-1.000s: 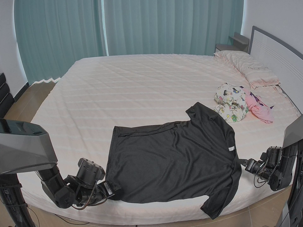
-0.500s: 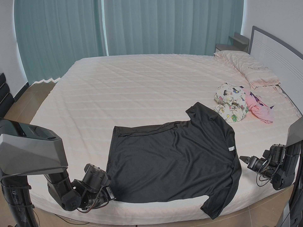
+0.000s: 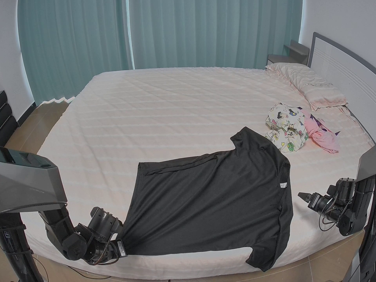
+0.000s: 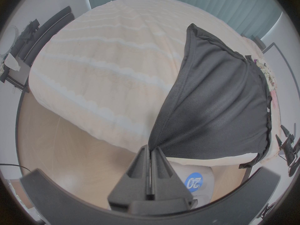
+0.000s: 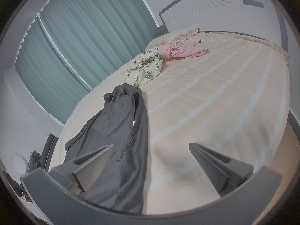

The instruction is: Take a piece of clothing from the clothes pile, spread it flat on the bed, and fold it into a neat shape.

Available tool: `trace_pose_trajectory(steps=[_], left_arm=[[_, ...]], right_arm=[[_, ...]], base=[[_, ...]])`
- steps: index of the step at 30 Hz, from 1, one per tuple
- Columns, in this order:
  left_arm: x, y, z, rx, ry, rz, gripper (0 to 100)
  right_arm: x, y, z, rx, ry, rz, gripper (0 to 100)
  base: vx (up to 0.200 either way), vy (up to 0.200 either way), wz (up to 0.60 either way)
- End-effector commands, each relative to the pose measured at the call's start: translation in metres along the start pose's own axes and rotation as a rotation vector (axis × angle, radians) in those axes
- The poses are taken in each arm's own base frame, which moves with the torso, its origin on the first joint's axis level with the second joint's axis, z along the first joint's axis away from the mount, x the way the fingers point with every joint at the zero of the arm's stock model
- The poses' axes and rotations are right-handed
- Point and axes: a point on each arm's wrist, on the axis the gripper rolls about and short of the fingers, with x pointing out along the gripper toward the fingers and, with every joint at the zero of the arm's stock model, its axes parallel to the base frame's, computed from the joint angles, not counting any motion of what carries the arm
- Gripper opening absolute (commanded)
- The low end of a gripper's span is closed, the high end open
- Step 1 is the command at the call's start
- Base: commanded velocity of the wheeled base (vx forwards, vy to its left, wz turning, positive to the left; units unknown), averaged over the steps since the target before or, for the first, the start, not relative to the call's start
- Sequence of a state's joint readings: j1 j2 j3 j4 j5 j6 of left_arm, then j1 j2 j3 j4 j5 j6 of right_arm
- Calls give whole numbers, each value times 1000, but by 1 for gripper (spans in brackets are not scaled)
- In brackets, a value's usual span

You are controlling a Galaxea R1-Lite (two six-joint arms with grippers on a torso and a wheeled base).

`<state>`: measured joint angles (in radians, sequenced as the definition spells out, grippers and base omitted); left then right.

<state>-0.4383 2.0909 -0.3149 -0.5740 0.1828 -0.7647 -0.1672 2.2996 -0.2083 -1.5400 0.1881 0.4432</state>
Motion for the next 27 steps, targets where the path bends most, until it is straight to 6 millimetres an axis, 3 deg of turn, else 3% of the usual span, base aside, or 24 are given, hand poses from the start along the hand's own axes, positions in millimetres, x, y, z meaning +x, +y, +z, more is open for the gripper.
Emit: trace_pose_trajectory(steps=[1, 7, 8, 27], left_arm=[[-8, 1, 6, -4, -15, -5, 0], [-6, 3, 4, 4, -4, 5, 0], [-6, 3, 4, 4, -4, 5, 100], [-15, -6, 25, -71, -101, -158, 100]], right_arm=[[-1, 1, 1, -1, -6, 3, 100], [-1, 1, 1, -1, -6, 3, 100], [-1, 1, 2, -1, -7, 4, 100], [-6, 5, 3, -6, -12, 14, 100]], base=[[0, 0, 0], [0, 0, 0], [0, 0, 0], [0, 0, 0]])
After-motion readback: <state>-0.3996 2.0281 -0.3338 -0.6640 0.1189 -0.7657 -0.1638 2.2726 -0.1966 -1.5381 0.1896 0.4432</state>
